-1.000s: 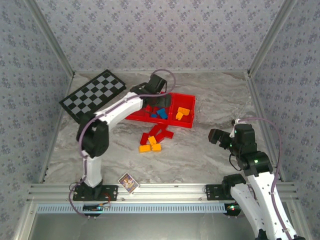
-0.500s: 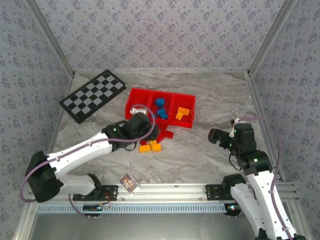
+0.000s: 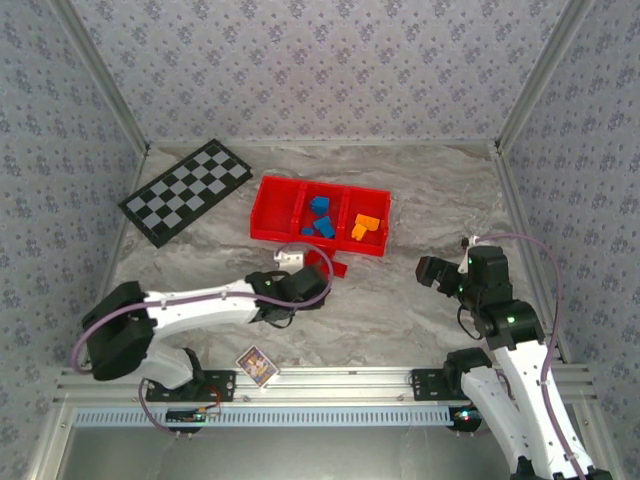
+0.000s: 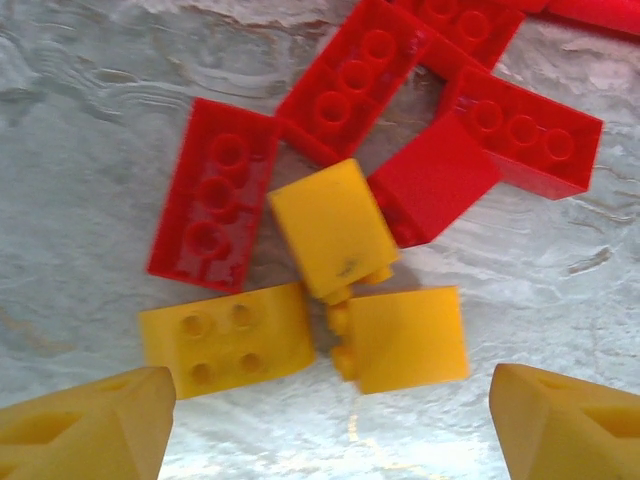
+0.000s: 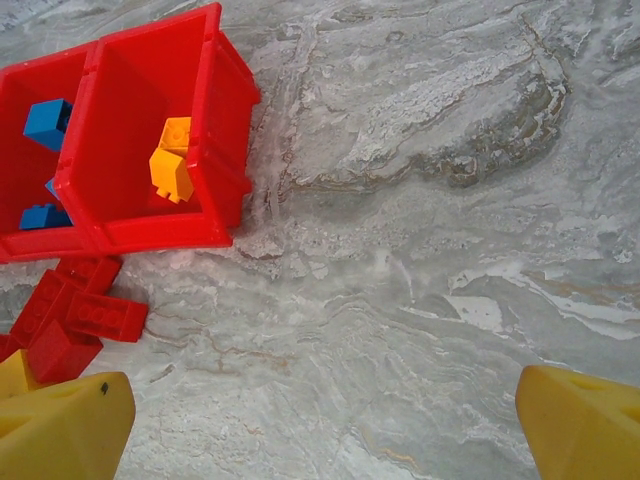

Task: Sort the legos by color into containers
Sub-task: Pick up the lego from the middle-left of the table.

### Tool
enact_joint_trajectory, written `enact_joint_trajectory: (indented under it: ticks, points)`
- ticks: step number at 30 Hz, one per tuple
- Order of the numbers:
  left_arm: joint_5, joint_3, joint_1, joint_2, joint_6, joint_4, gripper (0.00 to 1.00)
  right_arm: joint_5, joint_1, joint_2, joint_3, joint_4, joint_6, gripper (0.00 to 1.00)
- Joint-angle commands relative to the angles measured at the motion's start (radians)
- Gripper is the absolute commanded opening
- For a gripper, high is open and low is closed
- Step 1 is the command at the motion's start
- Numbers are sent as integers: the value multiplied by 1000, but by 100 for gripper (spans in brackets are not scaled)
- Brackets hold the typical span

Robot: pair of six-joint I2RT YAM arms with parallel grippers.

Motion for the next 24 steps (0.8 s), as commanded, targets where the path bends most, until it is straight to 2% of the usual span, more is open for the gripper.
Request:
enact_joint_trajectory:
  ticks: [1,4,9,15,24]
  points:
    - [32,85,-9,73,-24,15,79,-5,3,-19,2,5,3,100]
    - [65,136,-12,144,-23,13,76,-5,0,-29,-1,10,2,100]
    - [61,209,-12,246,-74,-67,74,-14,2,-32,2,9,-1,100]
    - [38,202,-12,287,-132,-95,74,-15,4,-42,0,9,1,100]
    - [18,217,-19,309,-148,-128,74,-15,4,-42,-2,12,-1,100]
